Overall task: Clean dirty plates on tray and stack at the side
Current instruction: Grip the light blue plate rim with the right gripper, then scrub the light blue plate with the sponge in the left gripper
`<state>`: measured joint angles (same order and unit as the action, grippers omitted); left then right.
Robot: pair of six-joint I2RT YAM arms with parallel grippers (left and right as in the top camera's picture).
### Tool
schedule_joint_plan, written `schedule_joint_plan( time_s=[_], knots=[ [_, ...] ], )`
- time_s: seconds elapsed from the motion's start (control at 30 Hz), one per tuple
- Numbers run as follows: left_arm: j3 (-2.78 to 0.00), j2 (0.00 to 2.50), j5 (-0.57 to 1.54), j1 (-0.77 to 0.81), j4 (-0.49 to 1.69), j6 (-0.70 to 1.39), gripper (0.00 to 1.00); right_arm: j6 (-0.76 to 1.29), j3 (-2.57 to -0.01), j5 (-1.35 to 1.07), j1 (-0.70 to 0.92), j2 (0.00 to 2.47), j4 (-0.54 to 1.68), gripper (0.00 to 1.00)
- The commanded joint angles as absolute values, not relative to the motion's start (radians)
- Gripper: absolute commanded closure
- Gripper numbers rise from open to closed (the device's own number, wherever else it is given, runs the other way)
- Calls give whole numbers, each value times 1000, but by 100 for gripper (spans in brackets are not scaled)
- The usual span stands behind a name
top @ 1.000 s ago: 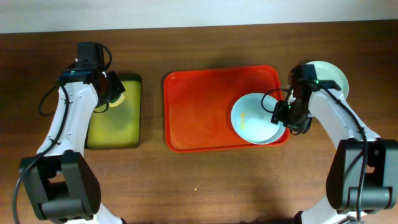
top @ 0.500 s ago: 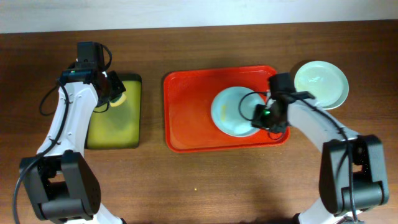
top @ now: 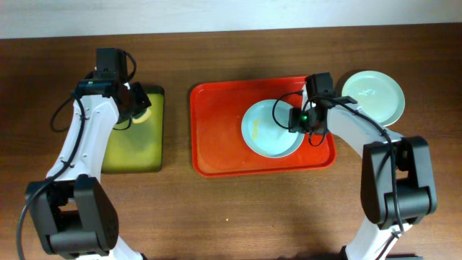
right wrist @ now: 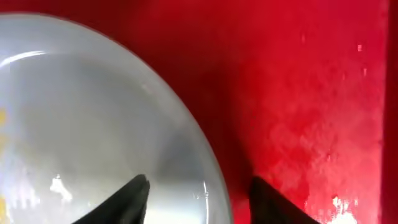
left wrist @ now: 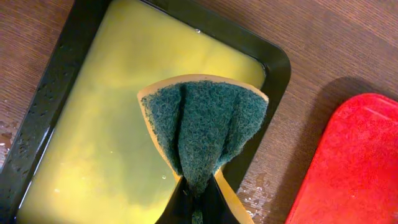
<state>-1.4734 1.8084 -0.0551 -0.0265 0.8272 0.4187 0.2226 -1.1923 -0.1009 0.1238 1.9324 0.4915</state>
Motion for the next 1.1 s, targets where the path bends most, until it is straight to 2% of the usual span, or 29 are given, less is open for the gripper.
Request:
schedule_joint_plan(
  time_s=[0.0,0.03,0.07,0.1,0.17,0.37,0.47,0.57,0.67,0.77,0.87,0.97,1.07],
  knots=[
    [-1472,1816,-49,-28,823,405,100,213,-1190,-93,122,1971,489,67],
    [-1472,1818,-57,-28,824,405,100,213,-1190,-94,123,1971,492,76],
    [-1472,1826,-68,-28,824,405,100,213,-1190,-94,124,1971,500,78],
    [-1472,1838,-75,-29,824,405,100,218,-1190,-105,124,1971,509,88],
    [-1472,1882,-99,-31,815,406,100,226,-1190,-133,124,1971,531,96],
    [-1472,2080,-119,-89,794,402,100,271,-1188,-214,124,1971,575,96],
    [-1472,2144,-10,-93,755,348,100,306,-1188,-214,124,1971,576,96],
    [-1473,2172,-12,-95,754,337,100,357,-1188,-242,124,1971,576,96],
    [-1518,2115,-52,-102,816,319,100,357,-1188,-252,124,1971,580,96],
    [-1542,1943,-43,-103,846,320,100,356,-1188,-252,124,1971,581,96],
    [-1542,1795,37,-103,874,320,100,356,-1188,-257,126,1971,580,96],
    [-1541,1771,204,-80,882,260,100,352,-1188,-259,136,1971,580,96],
    [-1541,1771,179,-26,899,244,100,349,-1190,-258,178,1970,563,96]
  ],
)
